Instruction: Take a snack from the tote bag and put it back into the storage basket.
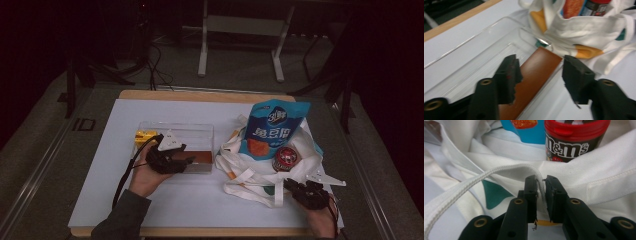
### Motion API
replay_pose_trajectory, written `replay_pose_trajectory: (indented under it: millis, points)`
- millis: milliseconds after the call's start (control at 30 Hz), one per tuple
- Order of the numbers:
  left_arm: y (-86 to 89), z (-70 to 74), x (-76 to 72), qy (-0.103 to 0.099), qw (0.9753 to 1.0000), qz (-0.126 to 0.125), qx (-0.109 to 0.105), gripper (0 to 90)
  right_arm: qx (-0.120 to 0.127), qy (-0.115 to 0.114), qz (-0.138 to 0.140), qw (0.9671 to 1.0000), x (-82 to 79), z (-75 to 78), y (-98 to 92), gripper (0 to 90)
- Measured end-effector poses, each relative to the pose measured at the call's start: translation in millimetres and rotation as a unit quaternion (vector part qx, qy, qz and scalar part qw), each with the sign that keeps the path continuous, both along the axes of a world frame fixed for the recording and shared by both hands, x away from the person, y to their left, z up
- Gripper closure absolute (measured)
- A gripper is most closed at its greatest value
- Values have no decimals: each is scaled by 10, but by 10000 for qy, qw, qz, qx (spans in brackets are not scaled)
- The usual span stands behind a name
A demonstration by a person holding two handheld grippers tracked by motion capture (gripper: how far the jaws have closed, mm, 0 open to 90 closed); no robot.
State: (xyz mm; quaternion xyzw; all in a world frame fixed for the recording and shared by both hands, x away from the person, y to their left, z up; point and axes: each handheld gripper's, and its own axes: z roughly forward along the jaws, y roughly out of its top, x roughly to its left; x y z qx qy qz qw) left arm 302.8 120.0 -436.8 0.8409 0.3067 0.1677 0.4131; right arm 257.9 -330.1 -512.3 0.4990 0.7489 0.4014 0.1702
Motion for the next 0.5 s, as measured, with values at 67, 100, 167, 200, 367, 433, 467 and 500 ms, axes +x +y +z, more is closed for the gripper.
replay_pose_trajectory:
  millis: [67,100,167,200,367,433,467,500]
  points:
    - [-16,-4,-21,13,10000,-56,-13,519,-3,-12,30,10000,-19,45,-15,775]
    - [-19,-8,-31,29,9999,-90,-60,526,9,-11,42,10000,-30,70,-27,768]
    - [-23,-24,-49,51,9998,-127,-129,533,7,-43,57,10000,-52,122,-53,754]
    - [-23,-40,-57,87,9997,-138,-186,541,27,-71,76,9999,-60,147,-70,748]
    - [-35,-156,-93,223,9992,-184,-264,547,91,-166,160,9997,-94,285,-122,723]
    - [-39,-192,-113,240,9992,-200,-265,547,50,-218,160,9996,-93,340,-130,716]
    - [-42,-210,-125,253,9990,-203,-292,548,33,-244,161,9996,-86,364,-137,711]
    - [-42,-226,-132,240,9991,-228,-281,549,28,-260,156,9995,-76,385,-144,701]
